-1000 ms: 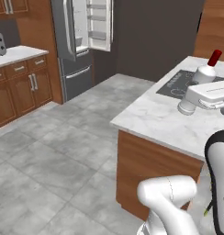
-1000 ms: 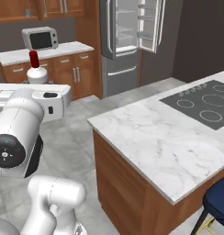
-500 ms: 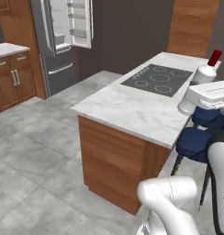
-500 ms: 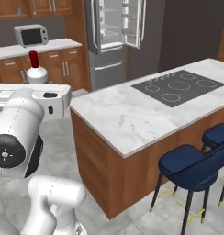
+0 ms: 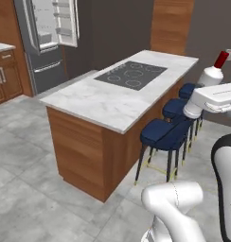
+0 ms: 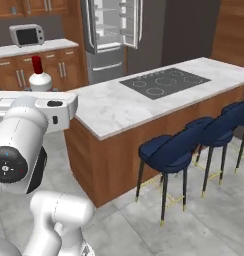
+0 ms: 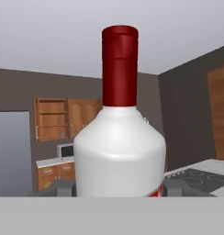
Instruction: There is a bowl on the dining counter. Grab a lemon wedge from the fridge and place it in the bowl. Then get the liquor bottle and glass cup from the cabinet and place them next to the bowl.
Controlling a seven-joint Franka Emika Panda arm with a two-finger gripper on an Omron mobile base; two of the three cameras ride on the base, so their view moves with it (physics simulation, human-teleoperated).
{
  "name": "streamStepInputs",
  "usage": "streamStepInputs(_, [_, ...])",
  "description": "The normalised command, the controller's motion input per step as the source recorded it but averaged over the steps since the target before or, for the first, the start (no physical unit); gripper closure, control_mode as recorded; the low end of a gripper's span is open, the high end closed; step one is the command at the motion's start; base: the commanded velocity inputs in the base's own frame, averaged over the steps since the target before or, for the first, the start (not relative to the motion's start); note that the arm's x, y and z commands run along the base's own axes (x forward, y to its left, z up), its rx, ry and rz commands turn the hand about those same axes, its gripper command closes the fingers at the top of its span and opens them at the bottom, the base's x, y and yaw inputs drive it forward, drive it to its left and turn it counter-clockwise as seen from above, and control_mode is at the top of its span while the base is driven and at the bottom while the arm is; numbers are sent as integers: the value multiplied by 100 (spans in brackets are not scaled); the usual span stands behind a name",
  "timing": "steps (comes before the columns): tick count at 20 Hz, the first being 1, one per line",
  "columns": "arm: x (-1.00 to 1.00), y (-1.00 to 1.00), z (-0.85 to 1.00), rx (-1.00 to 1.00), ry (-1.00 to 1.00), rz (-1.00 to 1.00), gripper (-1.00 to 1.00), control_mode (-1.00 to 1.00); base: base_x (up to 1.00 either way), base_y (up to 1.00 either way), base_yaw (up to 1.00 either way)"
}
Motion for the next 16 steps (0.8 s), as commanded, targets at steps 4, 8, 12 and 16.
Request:
streamStepInputs(4, [0,0,0,0,0,0,100,100,-77,-100,0])
streamStepInputs(8, [0,0,0,0,0,0,100,100,-77,-100,0])
streamStepInputs(12, [0,0,0,0,0,0,100,100,-70,-100,0])
streamStepInputs(16, [0,0,0,0,0,0,100,100,-68,-100,0])
